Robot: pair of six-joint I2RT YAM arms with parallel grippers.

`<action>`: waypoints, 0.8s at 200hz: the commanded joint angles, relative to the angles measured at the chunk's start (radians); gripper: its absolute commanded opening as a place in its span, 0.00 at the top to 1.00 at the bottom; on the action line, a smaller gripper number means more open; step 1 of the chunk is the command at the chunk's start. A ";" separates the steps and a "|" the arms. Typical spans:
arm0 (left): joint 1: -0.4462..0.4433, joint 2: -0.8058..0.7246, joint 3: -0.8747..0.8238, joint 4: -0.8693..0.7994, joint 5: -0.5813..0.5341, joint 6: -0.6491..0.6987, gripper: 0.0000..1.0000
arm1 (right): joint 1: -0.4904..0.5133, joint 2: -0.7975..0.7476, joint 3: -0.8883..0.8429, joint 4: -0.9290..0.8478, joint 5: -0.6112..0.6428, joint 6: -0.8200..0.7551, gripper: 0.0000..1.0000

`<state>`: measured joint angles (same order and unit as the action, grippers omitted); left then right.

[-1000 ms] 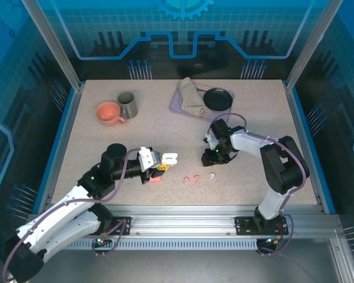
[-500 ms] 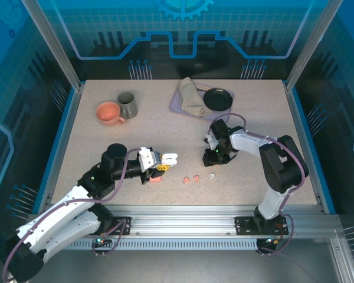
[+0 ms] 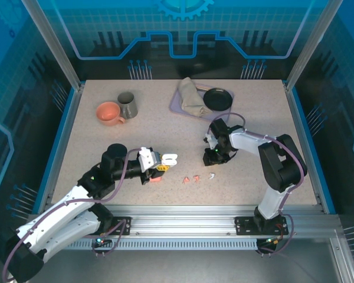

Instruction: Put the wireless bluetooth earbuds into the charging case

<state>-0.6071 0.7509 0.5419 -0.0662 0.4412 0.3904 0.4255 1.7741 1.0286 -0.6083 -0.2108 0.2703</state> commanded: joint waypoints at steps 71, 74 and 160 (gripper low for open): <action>-0.008 0.006 0.027 0.034 0.031 -0.045 1.00 | 0.007 -0.089 -0.029 0.059 0.037 -0.036 0.76; -0.009 0.007 0.026 0.040 0.032 -0.050 1.00 | 0.007 -0.093 -0.031 0.060 0.039 -0.037 0.76; -0.009 0.041 -0.011 0.206 0.049 -0.198 1.00 | 0.069 -0.515 -0.135 0.149 0.091 -0.221 0.76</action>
<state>-0.6071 0.7780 0.5404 0.0555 0.4564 0.2504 0.4568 1.3895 0.9302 -0.5125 -0.1413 0.1406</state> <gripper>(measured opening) 0.231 0.245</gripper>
